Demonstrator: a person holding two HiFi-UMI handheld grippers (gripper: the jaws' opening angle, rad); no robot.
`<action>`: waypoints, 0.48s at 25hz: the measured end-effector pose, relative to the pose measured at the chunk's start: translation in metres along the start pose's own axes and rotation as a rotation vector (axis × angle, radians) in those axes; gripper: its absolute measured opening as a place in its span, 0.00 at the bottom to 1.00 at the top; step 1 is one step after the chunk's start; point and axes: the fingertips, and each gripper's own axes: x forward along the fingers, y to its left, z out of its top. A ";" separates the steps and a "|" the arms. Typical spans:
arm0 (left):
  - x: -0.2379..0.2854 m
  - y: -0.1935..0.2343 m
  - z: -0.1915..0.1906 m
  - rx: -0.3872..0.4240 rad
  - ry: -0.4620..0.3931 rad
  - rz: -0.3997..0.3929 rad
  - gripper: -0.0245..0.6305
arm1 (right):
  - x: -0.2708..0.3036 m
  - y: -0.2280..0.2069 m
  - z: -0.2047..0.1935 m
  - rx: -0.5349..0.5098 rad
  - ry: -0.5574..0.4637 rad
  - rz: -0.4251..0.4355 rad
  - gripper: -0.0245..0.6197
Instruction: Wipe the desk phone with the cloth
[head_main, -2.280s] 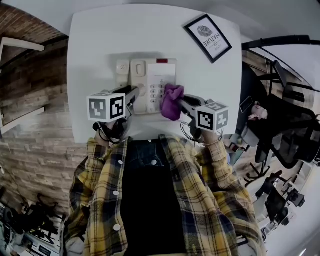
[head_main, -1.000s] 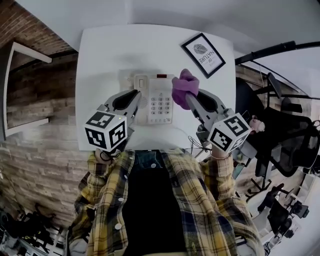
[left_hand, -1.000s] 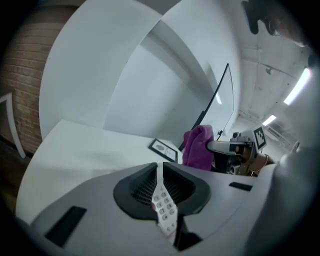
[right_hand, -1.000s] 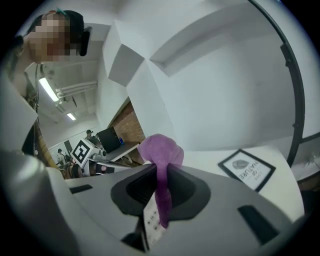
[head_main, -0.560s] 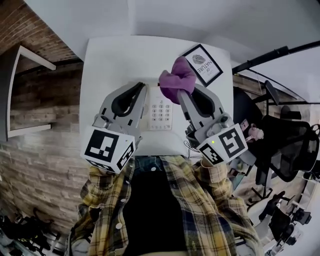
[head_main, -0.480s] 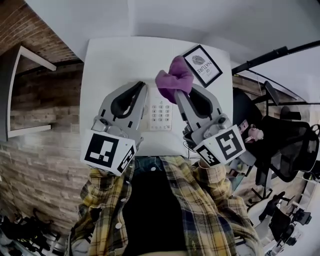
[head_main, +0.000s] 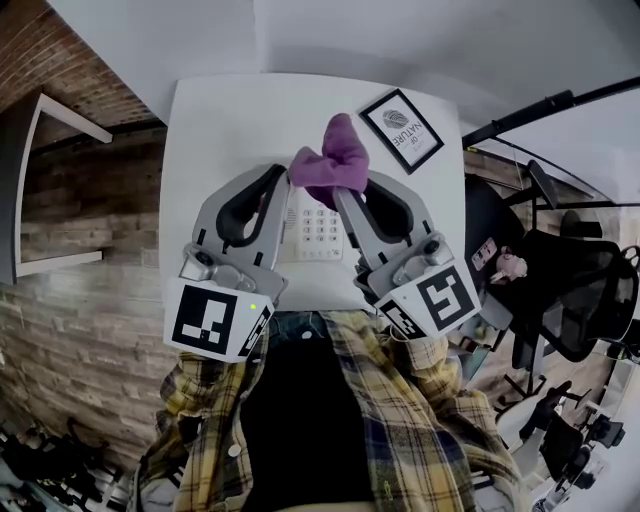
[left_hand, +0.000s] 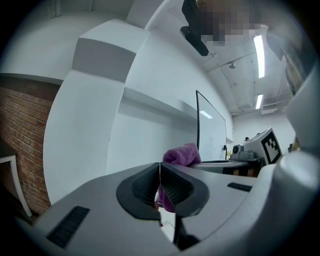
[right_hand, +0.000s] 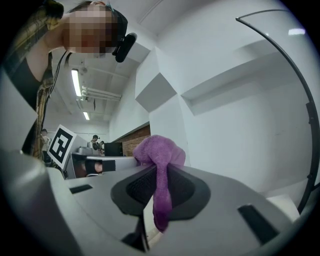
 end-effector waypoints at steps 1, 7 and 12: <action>-0.001 0.000 -0.001 0.004 0.000 -0.001 0.07 | 0.000 0.001 -0.002 -0.001 0.005 0.000 0.13; 0.001 -0.003 -0.006 0.001 0.012 -0.019 0.06 | 0.000 0.002 -0.007 0.001 0.019 -0.008 0.13; 0.002 -0.002 -0.007 -0.004 0.013 -0.027 0.06 | -0.002 -0.001 -0.009 0.006 0.026 -0.028 0.13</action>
